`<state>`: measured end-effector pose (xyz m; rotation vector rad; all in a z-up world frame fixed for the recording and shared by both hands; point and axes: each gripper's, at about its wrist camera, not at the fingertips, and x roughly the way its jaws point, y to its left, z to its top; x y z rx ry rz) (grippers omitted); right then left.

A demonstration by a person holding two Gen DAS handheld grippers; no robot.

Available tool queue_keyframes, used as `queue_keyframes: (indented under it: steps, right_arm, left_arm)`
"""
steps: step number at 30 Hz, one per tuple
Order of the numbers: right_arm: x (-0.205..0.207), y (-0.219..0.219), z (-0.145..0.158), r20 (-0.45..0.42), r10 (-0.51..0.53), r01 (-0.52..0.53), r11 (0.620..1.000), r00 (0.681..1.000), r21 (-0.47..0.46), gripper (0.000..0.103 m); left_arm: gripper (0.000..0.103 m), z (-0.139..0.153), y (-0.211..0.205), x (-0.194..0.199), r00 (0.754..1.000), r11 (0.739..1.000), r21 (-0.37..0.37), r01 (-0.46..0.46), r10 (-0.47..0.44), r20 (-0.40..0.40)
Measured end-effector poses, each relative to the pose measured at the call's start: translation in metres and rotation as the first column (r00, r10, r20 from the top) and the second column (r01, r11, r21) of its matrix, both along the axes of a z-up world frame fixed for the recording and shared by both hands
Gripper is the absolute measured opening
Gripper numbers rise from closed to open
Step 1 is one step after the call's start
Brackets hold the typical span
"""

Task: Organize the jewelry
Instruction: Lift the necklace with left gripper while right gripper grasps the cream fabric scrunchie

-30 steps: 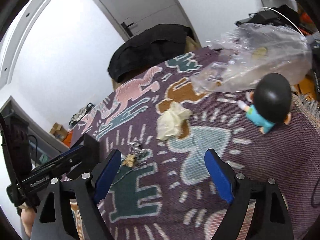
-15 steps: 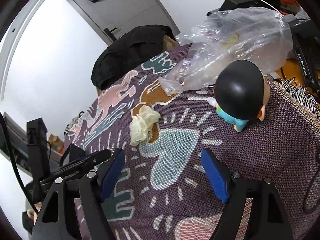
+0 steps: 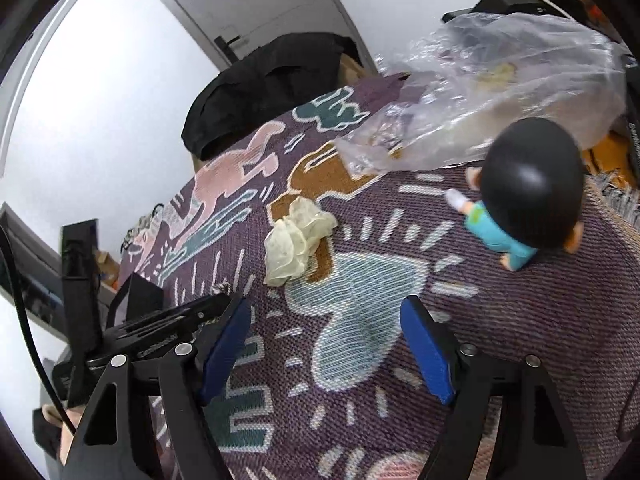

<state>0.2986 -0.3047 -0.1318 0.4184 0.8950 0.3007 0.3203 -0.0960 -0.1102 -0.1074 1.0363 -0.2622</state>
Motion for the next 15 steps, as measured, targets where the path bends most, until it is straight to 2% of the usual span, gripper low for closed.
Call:
queue_keyframes:
  steps: [9, 15]
  right_arm:
    - [0.023, 0.019, 0.003, -0.033, 0.03, -0.03, 1.0, 0.999, -0.002, 0.075]
    - [0.041, 0.035, 0.003, -0.06, 0.052, -0.055, 0.998, 0.997, -0.043, 0.075]
  left_arm:
    - [0.014, 0.055, 0.022, -0.016, 0.994, 0.999, -0.047, -0.004, 0.009, 0.107]
    - [0.014, 0.089, 0.036, -0.027, 0.985, 0.998, -0.065, -0.008, 0.019, 0.174]
